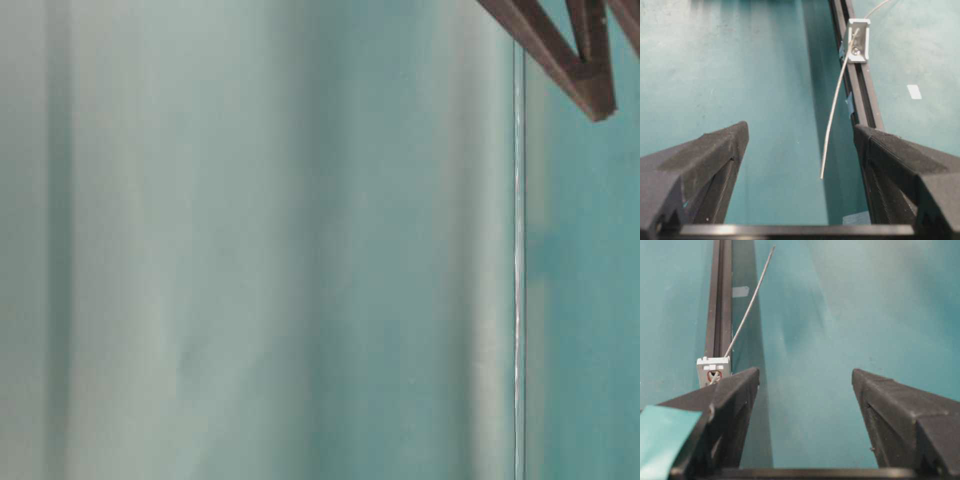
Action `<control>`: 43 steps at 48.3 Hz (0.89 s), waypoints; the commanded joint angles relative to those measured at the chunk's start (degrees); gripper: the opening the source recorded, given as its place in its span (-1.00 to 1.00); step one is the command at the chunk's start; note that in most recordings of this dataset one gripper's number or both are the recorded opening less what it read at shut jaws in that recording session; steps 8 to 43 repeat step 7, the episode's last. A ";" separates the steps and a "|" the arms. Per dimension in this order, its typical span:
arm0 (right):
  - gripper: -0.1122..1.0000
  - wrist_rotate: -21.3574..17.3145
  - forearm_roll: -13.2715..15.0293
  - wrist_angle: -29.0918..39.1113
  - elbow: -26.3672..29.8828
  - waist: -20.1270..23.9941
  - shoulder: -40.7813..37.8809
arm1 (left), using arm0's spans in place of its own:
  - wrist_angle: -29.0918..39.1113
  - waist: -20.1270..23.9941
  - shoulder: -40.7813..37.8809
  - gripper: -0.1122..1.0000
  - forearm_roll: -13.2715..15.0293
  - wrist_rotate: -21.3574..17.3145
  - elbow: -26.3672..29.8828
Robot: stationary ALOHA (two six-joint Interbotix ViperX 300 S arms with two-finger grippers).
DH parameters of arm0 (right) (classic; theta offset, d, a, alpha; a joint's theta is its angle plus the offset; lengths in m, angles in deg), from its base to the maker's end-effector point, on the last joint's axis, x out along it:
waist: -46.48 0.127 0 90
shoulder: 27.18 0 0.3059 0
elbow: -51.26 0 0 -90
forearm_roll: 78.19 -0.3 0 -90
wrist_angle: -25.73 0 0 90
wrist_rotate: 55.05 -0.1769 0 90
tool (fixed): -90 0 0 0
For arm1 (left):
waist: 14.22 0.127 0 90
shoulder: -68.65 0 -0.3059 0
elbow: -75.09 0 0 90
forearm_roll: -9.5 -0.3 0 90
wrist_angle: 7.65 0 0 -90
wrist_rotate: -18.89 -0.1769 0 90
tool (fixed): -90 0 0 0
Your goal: Insert the wire into the hole on the right side and pull it with the left arm.
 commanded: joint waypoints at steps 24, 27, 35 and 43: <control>0.70 0.00 0.00 -0.26 0.44 -0.09 1.85 | -0.26 0.26 0.79 0.70 -0.18 -0.09 0.35; 0.70 0.00 0.00 -0.26 0.44 -0.09 1.85 | -0.26 0.26 0.79 0.70 -0.18 -0.09 0.35; 0.70 0.00 0.00 -0.26 0.44 -0.09 1.85 | -0.26 0.26 0.79 0.70 -0.18 -0.09 0.35; 0.70 0.00 0.00 -0.26 0.44 -0.09 1.85 | -0.26 0.26 0.79 0.70 -0.18 -0.09 0.35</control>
